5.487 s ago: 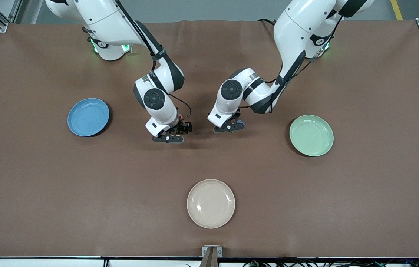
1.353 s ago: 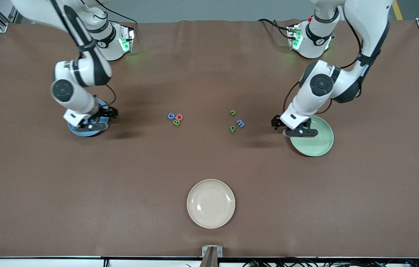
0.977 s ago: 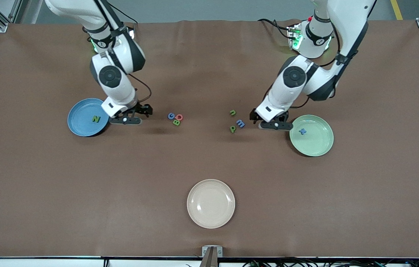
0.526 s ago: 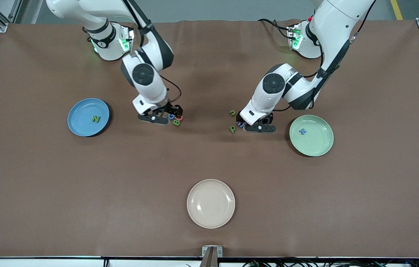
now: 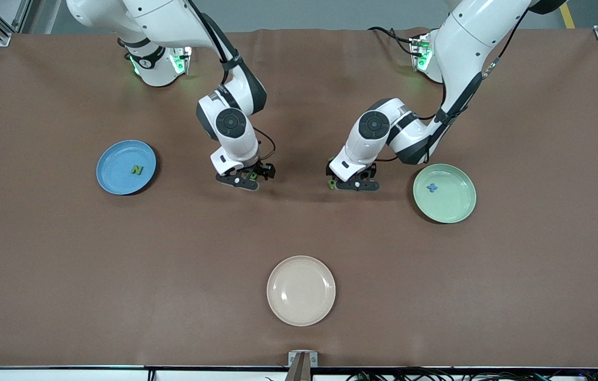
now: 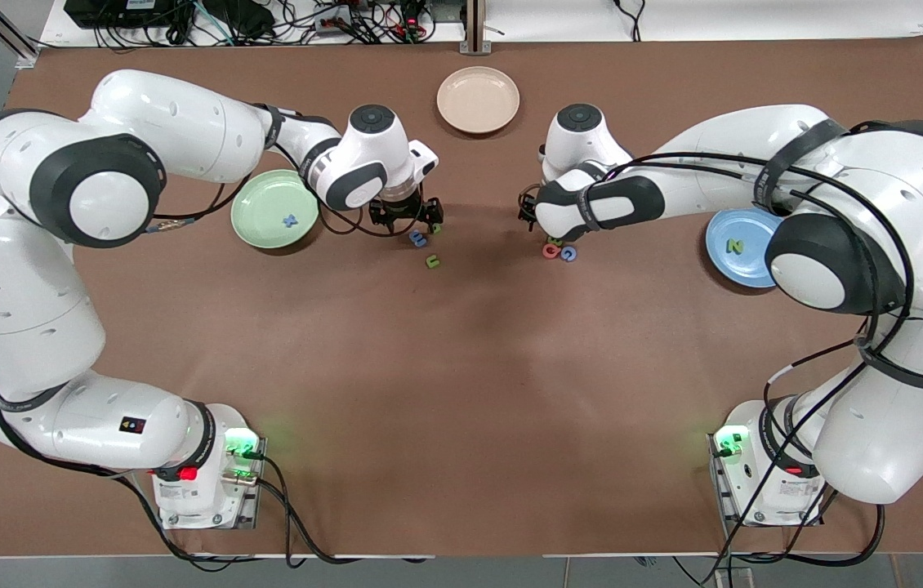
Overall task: Sort uppercase to blue plate, lowercase to green plate
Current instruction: 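Grasp blue m with the left gripper while the right gripper grasps green B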
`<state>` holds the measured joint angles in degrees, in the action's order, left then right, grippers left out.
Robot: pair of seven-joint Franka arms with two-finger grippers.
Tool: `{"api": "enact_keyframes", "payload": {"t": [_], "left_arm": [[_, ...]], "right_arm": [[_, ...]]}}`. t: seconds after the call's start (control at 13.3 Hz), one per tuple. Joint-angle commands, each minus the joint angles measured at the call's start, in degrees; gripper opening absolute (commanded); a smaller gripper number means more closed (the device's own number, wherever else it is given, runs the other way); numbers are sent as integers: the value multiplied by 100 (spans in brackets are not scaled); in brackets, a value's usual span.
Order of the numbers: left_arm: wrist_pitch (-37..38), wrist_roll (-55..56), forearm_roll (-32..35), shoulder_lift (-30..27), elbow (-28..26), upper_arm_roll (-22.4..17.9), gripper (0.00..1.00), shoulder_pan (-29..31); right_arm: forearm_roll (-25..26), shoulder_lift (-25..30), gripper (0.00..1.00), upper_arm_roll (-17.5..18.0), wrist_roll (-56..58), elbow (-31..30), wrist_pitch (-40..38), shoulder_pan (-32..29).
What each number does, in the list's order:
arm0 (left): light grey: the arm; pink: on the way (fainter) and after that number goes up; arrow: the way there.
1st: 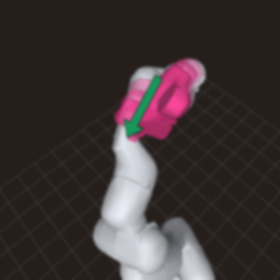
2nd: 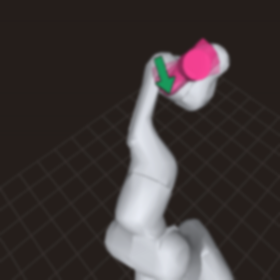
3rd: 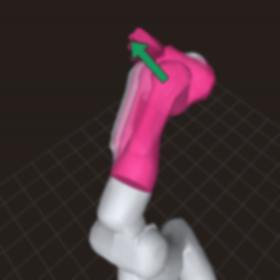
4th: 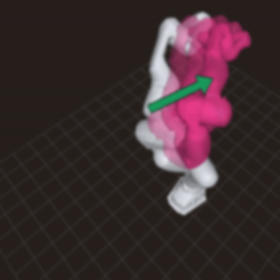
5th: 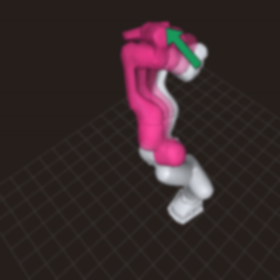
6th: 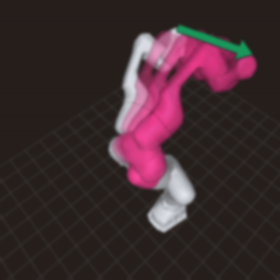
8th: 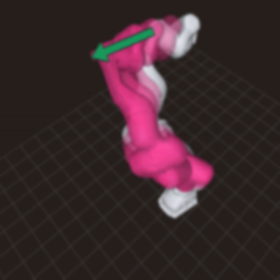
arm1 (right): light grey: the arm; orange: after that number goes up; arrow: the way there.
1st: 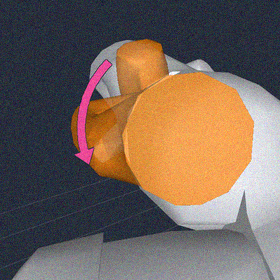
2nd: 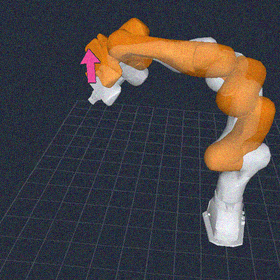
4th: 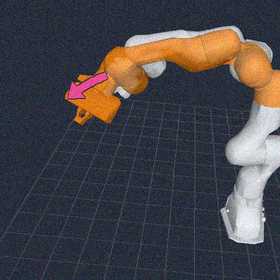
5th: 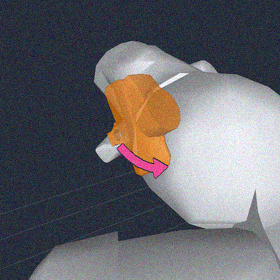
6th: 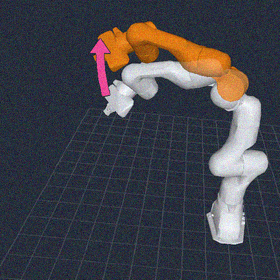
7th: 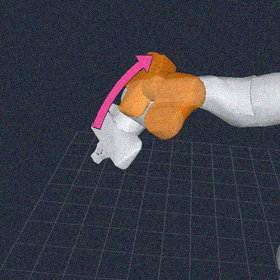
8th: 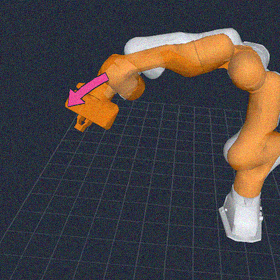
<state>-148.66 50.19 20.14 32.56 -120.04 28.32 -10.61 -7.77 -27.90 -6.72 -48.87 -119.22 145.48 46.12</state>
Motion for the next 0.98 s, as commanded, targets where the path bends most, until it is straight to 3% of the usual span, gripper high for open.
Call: {"api": "enact_keyframes", "payload": {"t": [0.0, 0.53, 0.9], "left_arm": [[4, 219, 192, 136, 156, -10, 85, -38], [4, 474, 192, 225, 244, -10, 61, -143], [12, 474, 200, 251, 227, -10, 59, -161]], "right_arm": [[30, -268, 87, 22, 27, 127, 234, -50], [13, -260, 83, 39, -52, 31, 130, 20], [13, 65, 83, 39, -61, -215, -212, 82]]}}
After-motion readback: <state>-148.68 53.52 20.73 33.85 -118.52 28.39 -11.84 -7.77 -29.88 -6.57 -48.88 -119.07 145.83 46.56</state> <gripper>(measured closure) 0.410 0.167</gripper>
